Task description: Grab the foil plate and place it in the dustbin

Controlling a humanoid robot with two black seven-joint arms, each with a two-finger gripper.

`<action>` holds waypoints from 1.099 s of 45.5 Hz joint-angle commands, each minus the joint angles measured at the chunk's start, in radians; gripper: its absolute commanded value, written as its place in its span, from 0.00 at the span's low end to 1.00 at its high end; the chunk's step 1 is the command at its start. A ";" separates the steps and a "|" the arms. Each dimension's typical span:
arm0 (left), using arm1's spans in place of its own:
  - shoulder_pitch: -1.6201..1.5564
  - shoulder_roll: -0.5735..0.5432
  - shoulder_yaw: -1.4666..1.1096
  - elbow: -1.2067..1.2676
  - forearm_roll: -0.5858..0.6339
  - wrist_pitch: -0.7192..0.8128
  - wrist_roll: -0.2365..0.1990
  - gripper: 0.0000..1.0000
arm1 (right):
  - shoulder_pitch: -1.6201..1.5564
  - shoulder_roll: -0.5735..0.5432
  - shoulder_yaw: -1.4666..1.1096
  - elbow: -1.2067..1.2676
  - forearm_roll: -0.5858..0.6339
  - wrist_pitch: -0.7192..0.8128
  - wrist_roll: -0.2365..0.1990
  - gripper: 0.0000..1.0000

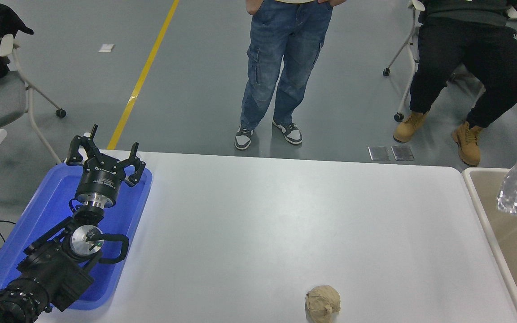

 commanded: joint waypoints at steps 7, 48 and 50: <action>0.000 0.000 0.000 0.000 0.000 0.001 0.000 1.00 | -0.160 0.045 0.076 -0.105 0.003 -0.039 -0.009 0.00; 0.000 0.000 0.000 0.000 0.000 0.001 0.000 1.00 | -0.225 0.053 0.124 -0.105 0.005 -0.097 -0.008 1.00; 0.000 0.000 0.000 0.000 0.000 -0.001 0.000 1.00 | -0.223 0.054 0.122 -0.103 0.005 -0.097 -0.008 1.00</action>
